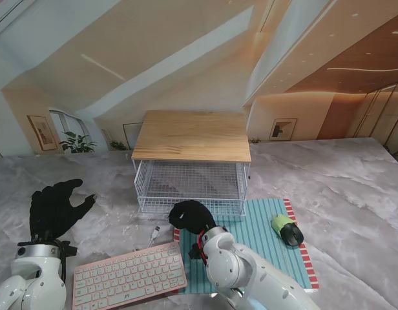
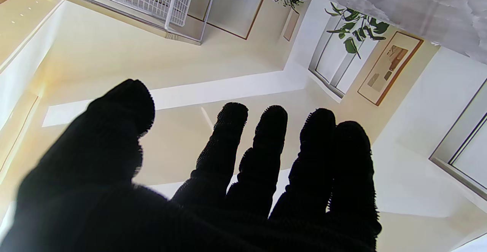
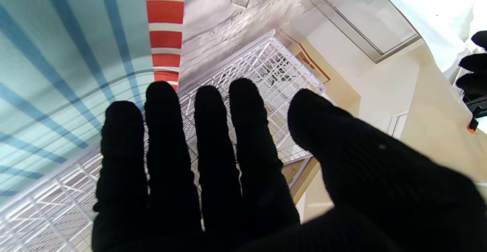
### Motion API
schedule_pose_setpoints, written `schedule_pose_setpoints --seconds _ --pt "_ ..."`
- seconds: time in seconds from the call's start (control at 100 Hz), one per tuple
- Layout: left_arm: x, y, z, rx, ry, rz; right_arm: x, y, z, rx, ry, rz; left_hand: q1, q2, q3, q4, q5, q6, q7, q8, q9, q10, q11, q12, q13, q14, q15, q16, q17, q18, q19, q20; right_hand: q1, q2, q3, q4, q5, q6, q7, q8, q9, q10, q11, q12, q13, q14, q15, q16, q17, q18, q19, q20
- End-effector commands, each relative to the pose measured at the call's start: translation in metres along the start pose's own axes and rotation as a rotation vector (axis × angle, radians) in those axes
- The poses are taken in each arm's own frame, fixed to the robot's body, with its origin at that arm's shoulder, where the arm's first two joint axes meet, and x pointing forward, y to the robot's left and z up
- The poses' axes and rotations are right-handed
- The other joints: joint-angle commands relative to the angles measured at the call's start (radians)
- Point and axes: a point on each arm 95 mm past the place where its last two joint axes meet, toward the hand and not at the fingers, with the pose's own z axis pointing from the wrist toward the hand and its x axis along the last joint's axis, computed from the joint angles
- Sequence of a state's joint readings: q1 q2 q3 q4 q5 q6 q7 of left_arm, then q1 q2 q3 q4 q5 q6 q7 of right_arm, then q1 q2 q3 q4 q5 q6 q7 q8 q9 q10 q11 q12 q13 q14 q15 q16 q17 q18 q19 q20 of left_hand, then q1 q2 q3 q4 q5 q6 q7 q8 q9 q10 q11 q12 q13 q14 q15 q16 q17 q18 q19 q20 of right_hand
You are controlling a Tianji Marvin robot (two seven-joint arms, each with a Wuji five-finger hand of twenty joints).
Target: Unroll the mouse pad and set up the keyboard and mouse from the tabletop organizer
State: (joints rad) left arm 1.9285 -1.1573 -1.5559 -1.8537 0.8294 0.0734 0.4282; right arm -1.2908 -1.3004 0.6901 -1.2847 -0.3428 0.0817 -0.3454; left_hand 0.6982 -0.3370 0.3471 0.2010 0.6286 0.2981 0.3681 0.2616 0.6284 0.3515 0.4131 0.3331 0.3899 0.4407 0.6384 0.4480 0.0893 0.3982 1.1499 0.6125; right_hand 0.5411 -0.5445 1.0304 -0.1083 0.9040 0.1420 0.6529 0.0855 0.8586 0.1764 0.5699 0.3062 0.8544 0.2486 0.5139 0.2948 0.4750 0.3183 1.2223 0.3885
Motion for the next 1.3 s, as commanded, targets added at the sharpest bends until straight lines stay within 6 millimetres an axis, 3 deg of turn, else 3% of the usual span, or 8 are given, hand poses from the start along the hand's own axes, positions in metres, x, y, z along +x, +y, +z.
schedule_pose_setpoints --seconds 0.0,1.29 --pt "0.002 0.002 -0.001 -0.020 0.005 -0.003 0.000 0.003 0.004 -0.004 -0.006 -0.005 -0.016 0.020 -0.020 0.028 -0.002 0.006 -0.014 -0.010 -0.026 -0.010 -0.006 -0.011 -0.027 -0.004 0.001 -0.011 -0.017 -0.035 -0.006 -0.007 0.017 0.034 0.020 0.001 -0.037 0.004 -0.019 0.009 -0.042 -0.024 0.014 0.012 -0.040 -0.013 -0.006 0.010 -0.048 -0.028 -0.008 -0.017" --pt "0.001 0.003 0.001 -0.026 0.002 0.005 -0.013 0.022 0.048 -0.051 -0.058 -0.075 -0.017 0.020 -0.020 0.028 -0.002 0.005 -0.014 -0.010 -0.026 -0.014 -0.006 -0.011 -0.027 -0.004 0.001 -0.011 -0.017 -0.035 -0.006 -0.007 0.027 0.072 0.007 0.014 -0.086 -0.004 -0.068 0.037 -0.156 -0.053 0.051 0.031 -0.139 -0.054 -0.005 0.027 -0.127 -0.082 -0.042 -0.016"
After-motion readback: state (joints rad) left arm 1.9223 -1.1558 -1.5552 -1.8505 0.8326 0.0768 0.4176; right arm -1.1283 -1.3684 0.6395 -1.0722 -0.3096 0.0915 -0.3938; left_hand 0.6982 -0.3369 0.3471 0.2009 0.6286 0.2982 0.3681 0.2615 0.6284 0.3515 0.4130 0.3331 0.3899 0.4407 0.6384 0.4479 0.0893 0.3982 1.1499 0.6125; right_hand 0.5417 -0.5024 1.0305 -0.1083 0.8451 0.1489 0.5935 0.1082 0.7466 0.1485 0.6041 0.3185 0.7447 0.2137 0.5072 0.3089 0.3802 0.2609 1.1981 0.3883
